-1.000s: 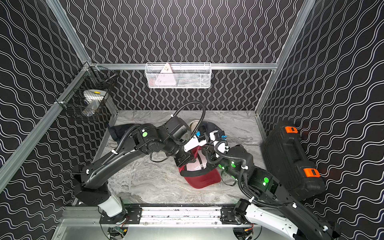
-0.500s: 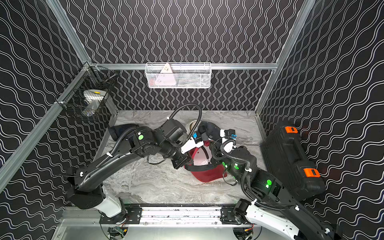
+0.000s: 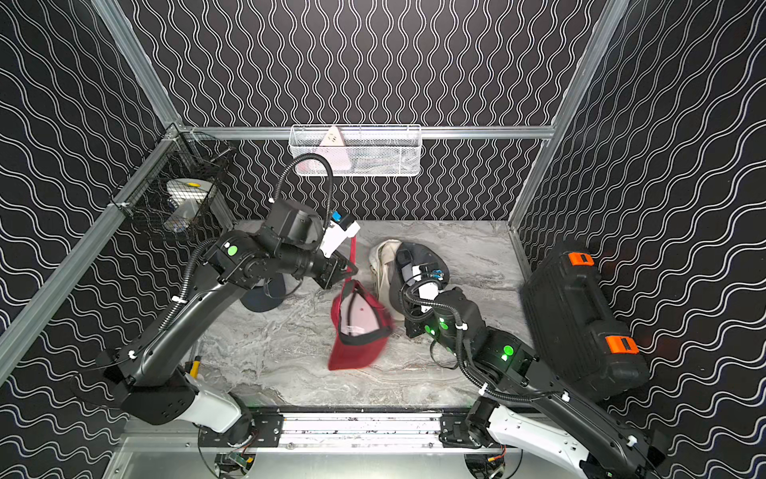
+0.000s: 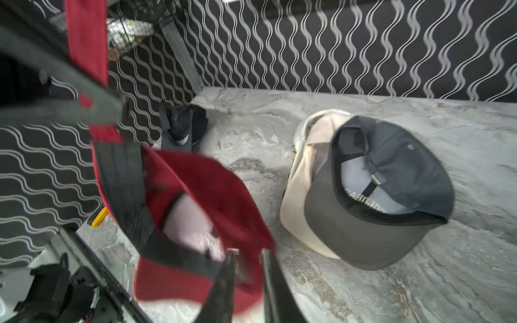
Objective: Open the adjustable buckle of the baseball cap
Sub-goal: Pull the adjustable strap on the baseball cap, then place the baseball cap on the baseball cap.
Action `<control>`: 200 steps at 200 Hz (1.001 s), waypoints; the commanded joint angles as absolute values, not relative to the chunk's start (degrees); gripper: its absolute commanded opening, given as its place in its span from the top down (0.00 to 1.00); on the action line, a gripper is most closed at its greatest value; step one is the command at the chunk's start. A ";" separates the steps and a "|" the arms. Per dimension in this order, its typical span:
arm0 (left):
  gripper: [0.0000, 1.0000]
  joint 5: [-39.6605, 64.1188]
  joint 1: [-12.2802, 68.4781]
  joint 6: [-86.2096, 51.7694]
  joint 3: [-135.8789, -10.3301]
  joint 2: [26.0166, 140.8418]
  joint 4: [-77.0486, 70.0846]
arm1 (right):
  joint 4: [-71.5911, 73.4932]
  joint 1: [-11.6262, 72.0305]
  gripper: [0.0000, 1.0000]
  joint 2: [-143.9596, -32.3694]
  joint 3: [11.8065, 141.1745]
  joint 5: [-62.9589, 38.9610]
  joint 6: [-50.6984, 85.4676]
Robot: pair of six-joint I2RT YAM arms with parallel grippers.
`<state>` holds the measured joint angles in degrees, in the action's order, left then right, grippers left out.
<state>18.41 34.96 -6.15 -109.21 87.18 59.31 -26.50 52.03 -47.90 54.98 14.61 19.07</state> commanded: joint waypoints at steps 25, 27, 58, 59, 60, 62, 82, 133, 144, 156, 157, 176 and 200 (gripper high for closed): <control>1.00 21.82 25.63 -7.56 -107.52 87.36 55.99 | -25.66 52.04 0.57 -50.47 55.80 10.25 19.69; 1.00 21.74 25.28 -7.60 -107.34 87.36 55.88 | -25.84 52.03 0.57 -50.34 55.81 10.34 19.75; 1.00 19.40 18.37 -7.81 -105.03 87.71 55.13 | -25.95 52.03 0.51 -46.28 53.65 11.46 20.69; 1.00 19.32 18.19 -7.82 -104.90 87.71 55.08 | -25.94 52.03 0.50 -46.08 53.50 11.57 20.67; 1.00 19.29 18.06 -7.86 -104.83 87.71 55.05 | -25.93 52.03 0.50 -45.98 53.43 11.59 20.71; 1.00 19.26 17.55 -7.94 -104.65 87.78 54.92 | -25.93 52.03 0.50 -45.73 53.24 11.66 20.78; 1.00 19.13 13.97 -8.69 -102.02 88.01 52.92 | -27.00 52.11 0.46 -43.67 52.09 12.75 20.92; 1.00 17.80 6.38 -10.86 -100.48 89.53 49.92 | -30.66 52.08 0.44 -40.99 52.82 14.63 20.57; 1.00 17.52 5.16 -11.46 -100.50 89.08 49.34 | -30.83 52.05 0.43 -40.32 52.67 14.98 20.58; 1.00 16.99 3.63 -11.99 -100.85 88.44 49.09 | -31.04 52.04 0.43 -39.99 52.56 15.19 20.52; 1.00 16.98 3.48 -12.01 -100.87 88.38 49.11 | -31.03 52.03 0.43 -39.99 52.56 15.24 20.50; 1.00 16.35 1.13 -12.19 -102.20 88.13 49.73 | -31.30 52.03 0.43 -40.06 52.56 15.46 20.30; 1.00 14.79 -2.64 -11.75 -103.38 88.17 50.41 | -30.79 52.03 0.43 -40.48 52.60 15.23 20.21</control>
<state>16.56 0.38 -11.18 -102.30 88.47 51.42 -30.55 52.03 -40.07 52.36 14.52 20.08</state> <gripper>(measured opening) 0.063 0.572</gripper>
